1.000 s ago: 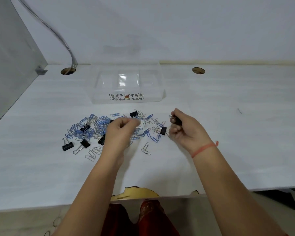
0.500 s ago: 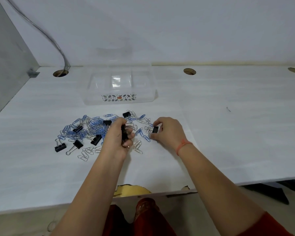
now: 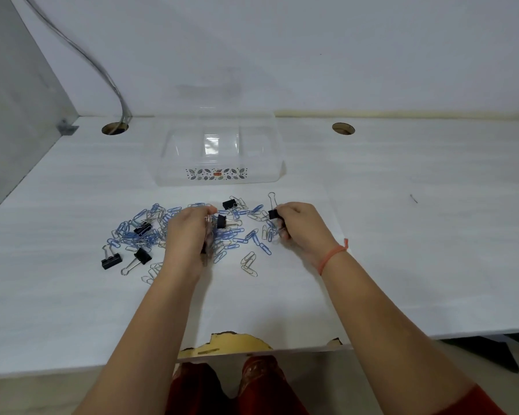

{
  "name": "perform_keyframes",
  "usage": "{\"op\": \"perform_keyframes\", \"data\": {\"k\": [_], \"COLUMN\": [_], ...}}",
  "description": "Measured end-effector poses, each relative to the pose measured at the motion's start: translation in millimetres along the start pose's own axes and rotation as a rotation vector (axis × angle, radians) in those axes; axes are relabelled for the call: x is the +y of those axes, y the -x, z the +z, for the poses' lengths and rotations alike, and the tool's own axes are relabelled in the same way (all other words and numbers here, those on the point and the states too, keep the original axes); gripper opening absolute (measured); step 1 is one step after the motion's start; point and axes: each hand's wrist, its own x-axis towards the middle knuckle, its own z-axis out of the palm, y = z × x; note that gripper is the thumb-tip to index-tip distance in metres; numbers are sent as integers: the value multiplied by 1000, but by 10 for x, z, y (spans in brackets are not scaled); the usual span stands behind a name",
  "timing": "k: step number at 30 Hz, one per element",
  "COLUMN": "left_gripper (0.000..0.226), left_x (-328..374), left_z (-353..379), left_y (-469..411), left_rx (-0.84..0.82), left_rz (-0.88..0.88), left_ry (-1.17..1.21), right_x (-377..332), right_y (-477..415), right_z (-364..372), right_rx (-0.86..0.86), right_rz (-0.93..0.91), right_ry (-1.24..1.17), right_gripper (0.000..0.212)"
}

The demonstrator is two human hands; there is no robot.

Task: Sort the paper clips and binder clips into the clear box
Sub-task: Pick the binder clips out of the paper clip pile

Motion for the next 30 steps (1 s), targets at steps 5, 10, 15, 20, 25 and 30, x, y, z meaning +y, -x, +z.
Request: {"op": "perform_keyframes", "data": {"k": [5, 10, 15, 20, 25, 30], "left_gripper": [35, 25, 17, 15, 9, 21], "left_x": [-6, 11, 16, 27, 184, 37], "left_z": [26, 76, 57, 2, 87, 514], "left_y": [-215, -384, -380, -276, 73, 677], "left_rx": [-4, -101, -37, 1, 16, -279], "left_rz": [519, 523, 565, 548, 193, -172], "left_ry": [-1106, -1225, -1097, -765, -48, 47], "right_x": [-76, -20, 7, -16, -97, -80], "right_y": [-56, -105, -108, -67, 136, 517], "right_z": [60, 83, 87, 58, -75, -491], "right_rx": [-145, -177, -164, -121, -112, 72], "right_rz": [278, 311, 313, 290, 172, -121], "right_ry": [-483, -558, -547, -539, -288, 553], "right_gripper": [27, 35, 35, 35, 36, 44]}}
